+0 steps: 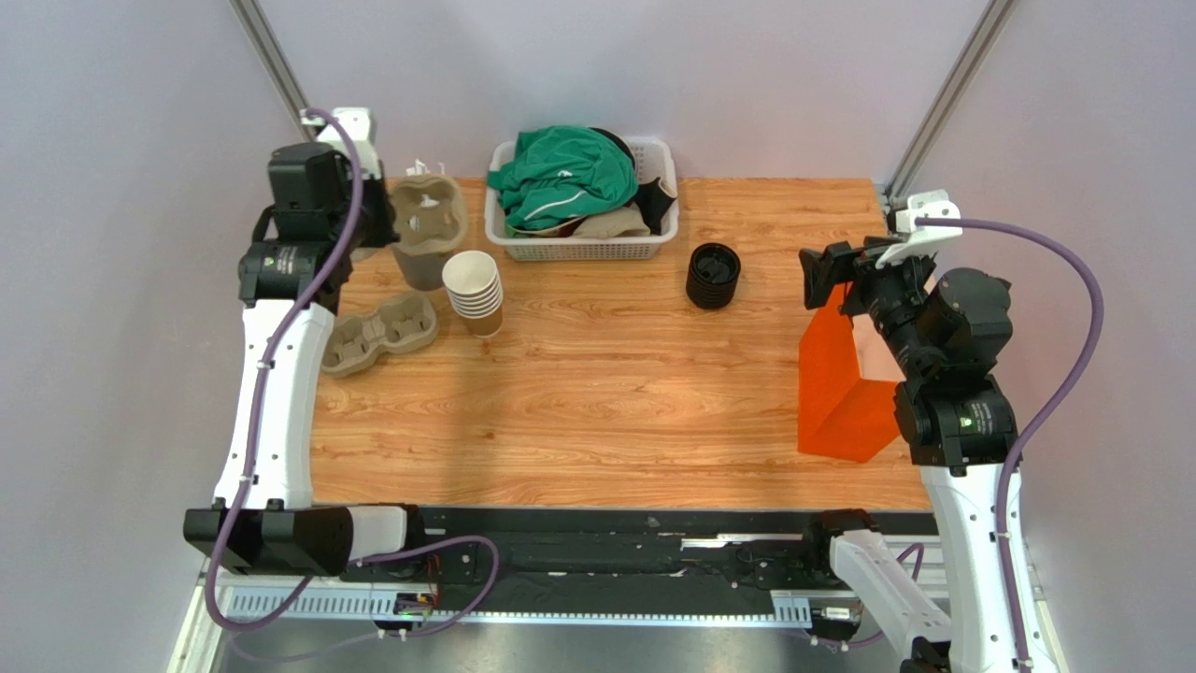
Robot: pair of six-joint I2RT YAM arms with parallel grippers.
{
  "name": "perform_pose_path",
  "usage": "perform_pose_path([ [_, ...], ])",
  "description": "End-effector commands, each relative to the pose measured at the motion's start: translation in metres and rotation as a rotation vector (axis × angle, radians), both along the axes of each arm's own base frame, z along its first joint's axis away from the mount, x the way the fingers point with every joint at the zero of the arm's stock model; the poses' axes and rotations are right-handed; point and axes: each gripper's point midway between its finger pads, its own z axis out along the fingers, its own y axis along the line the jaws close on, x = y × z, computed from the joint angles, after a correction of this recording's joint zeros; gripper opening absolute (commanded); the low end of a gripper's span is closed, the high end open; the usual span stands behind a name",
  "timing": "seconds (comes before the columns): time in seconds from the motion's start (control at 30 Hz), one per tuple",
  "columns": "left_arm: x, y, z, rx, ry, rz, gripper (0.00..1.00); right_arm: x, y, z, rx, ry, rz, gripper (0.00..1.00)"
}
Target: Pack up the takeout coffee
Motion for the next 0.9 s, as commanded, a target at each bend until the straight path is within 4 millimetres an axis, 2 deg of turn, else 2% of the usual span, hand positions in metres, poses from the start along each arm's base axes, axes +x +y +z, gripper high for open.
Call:
perform_pose_path([
  [0.0, -0.004, -0.066, 0.006, 0.046, 0.01, -0.193, 0.19, -0.002, -0.011, 0.017, -0.012, -0.062, -0.058, 0.86],
  [0.07, -0.001, -0.09, 0.007, 0.054, 0.013, -0.256, 0.19, -0.003, -0.019, 0.021, -0.02, -0.074, -0.102, 0.87],
  [0.1, 0.003, -0.112, -0.004, 0.06, 0.044, -0.311, 0.19, -0.004, -0.022, 0.025, -0.024, -0.083, -0.116, 0.88],
  [0.17, 0.005, -0.14, -0.007, 0.08, 0.057, -0.365, 0.2, -0.007, -0.026, 0.031, -0.029, -0.101, -0.135, 0.88],
  [0.2, 0.011, -0.152, -0.021, 0.094, 0.097, -0.382, 0.2, -0.009, -0.033, 0.034, -0.033, -0.108, -0.172, 0.89],
  [0.27, 0.011, -0.179, -0.025, 0.11, 0.108, -0.434, 0.2, -0.012, -0.037, 0.038, -0.04, -0.121, -0.191, 0.89],
  [0.3, 0.017, -0.191, -0.04, 0.124, 0.145, -0.451, 0.2, -0.012, -0.038, 0.039, -0.045, -0.126, -0.199, 0.89],
  [0.37, 0.015, -0.217, -0.044, 0.115, 0.158, -0.49, 0.2, -0.014, -0.042, 0.042, -0.048, -0.133, -0.22, 0.9],
  [0.4, 0.02, -0.228, -0.059, 0.122, 0.192, -0.499, 0.2, -0.015, -0.044, 0.044, -0.052, -0.138, -0.228, 0.9],
  [0.47, 0.019, -0.25, -0.064, 0.118, 0.205, -0.528, 0.2, -0.016, -0.047, 0.046, -0.053, -0.144, -0.243, 0.9],
  [0.5, 0.024, -0.259, -0.08, 0.126, 0.239, -0.534, 0.2, -0.017, -0.047, 0.046, -0.053, -0.145, -0.244, 0.9],
  [0.57, 0.027, -0.276, -0.098, 0.126, 0.281, -0.547, 0.21, -0.018, -0.048, 0.047, -0.057, -0.149, -0.246, 0.9],
  [0.63, 0.03, -0.287, -0.106, 0.11, 0.302, -0.548, 0.21, -0.019, -0.048, 0.047, -0.067, -0.151, -0.245, 0.9],
  [0.67, 0.032, -0.294, -0.121, 0.112, 0.334, -0.554, 0.21, -0.019, -0.048, 0.047, -0.07, -0.152, -0.245, 0.9],
  [0.73, 0.031, -0.306, -0.132, 0.104, 0.36, -0.571, 0.21, -0.021, -0.049, 0.046, -0.084, -0.153, -0.247, 0.9],
  [0.77, 0.033, -0.312, -0.147, 0.11, 0.389, -0.573, 0.21, -0.022, -0.049, 0.047, -0.09, -0.154, -0.245, 0.9],
  [0.87, 0.029, -0.331, -0.168, 0.106, 0.43, -0.601, 0.21, -0.022, -0.048, 0.045, -0.109, -0.148, -0.238, 0.91],
])
